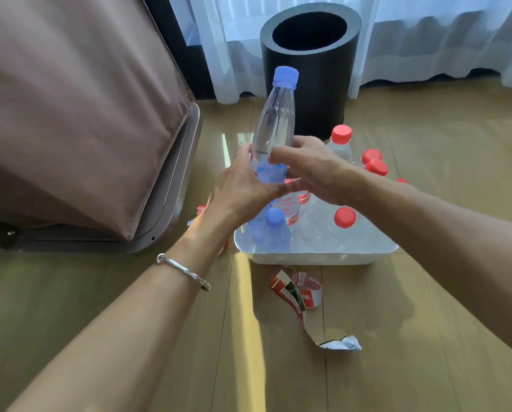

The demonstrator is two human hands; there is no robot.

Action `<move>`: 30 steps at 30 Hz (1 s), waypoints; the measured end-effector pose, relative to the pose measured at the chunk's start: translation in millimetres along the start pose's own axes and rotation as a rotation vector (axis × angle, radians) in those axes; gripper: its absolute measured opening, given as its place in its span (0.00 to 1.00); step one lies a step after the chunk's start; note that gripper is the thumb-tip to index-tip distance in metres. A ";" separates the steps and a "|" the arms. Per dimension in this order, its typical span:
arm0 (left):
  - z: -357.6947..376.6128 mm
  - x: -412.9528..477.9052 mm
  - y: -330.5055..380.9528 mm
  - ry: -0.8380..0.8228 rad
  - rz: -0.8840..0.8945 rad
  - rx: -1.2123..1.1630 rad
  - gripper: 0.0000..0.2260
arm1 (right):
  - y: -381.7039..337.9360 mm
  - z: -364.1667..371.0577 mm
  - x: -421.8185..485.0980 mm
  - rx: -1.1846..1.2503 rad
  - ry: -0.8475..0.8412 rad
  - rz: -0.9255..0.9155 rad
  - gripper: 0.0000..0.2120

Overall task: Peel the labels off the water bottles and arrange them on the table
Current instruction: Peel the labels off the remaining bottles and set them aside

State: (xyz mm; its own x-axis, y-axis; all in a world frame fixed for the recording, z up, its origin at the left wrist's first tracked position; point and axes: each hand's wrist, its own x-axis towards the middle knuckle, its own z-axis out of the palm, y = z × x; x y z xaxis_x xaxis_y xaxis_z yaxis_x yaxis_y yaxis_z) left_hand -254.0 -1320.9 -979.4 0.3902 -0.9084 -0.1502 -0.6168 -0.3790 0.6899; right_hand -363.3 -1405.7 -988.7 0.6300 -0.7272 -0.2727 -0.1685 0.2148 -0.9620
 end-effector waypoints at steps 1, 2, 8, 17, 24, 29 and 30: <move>1.4 -0.1 1.3 0.018 0.009 0.016 0.36 | -0.5 1.2 -0.9 -0.024 0.010 -0.004 0.13; 2.9 0.8 0.7 0.038 0.018 0.030 0.36 | -1.0 2.8 -2.3 -0.052 0.029 -0.007 0.16; 6.3 3.2 1.5 0.103 0.049 0.042 0.34 | 4.8 0.3 2.3 -0.080 0.053 -0.072 0.10; 11.7 4.8 2.3 0.108 0.096 0.005 0.37 | 3.2 -3.2 3.0 -0.035 0.086 -0.043 0.21; 14.4 3.1 0.8 0.114 0.041 -0.067 0.34 | 2.8 8.5 -3.9 0.044 0.014 -0.011 0.29; 17.6 3.8 -0.2 0.123 0.040 -0.059 0.33 | 2.8 8.4 -5.3 0.084 0.010 -0.003 0.29; 18.3 4.1 -0.4 0.126 0.039 -0.057 0.33 | 2.7 7.9 -5.8 0.065 0.027 -0.003 0.31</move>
State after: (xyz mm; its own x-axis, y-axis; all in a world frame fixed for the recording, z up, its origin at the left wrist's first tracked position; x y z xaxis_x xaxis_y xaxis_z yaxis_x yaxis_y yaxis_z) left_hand -264.7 -1327.6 -993.3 0.4513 -0.8917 -0.0349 -0.5948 -0.3297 0.7332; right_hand -361.4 -1395.8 -989.6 0.6095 -0.7449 -0.2713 -0.1164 0.2544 -0.9601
